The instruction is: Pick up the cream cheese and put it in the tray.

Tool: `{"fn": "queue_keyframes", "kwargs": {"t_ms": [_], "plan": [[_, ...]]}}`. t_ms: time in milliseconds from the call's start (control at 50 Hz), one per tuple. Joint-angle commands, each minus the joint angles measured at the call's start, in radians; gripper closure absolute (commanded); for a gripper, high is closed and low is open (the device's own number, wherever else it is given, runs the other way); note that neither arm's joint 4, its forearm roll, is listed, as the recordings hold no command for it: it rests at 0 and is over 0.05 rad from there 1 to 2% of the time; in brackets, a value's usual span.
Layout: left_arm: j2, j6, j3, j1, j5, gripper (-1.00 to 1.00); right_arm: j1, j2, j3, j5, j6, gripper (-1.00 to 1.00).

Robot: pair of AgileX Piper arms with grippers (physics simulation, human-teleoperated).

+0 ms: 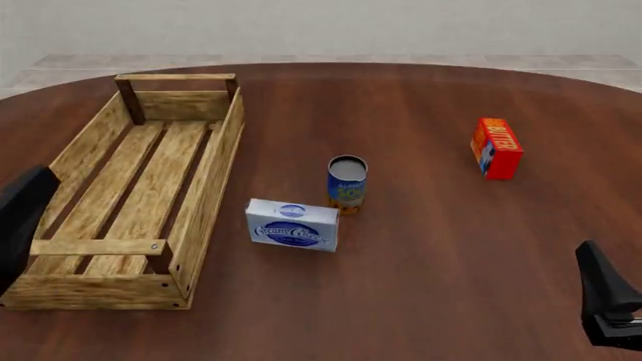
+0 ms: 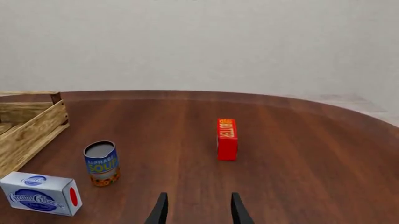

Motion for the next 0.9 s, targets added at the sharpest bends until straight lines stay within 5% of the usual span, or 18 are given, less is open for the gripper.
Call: {"fn": "queue_keyframes", "kwargs": {"t_ms": [20, 180, 440, 520, 900], "plan": [[0.167, 0.054, -0.065, -0.076, -0.084, -1.0, 0.003, -0.004, 0.0, 0.0, -0.005, -1.0], [0.294, 0.17, -0.071, -0.132, -0.164, -1.0, 0.003, 0.001, 0.0, -0.002, -0.002, -1.0], [0.427, 0.173, -0.159, -0.186, -0.142, -1.0, 0.009, 0.004, 0.001, -0.003, -0.01, -1.0], [0.488, 0.254, -0.166, -0.217, -0.155, -1.0, 0.008, 0.004, 0.001, -0.003, -0.008, -1.0], [0.676, 0.377, -0.333, -0.316, -0.002, -1.0, 0.021, -0.002, -0.001, 0.006, -0.022, -1.0]]}}
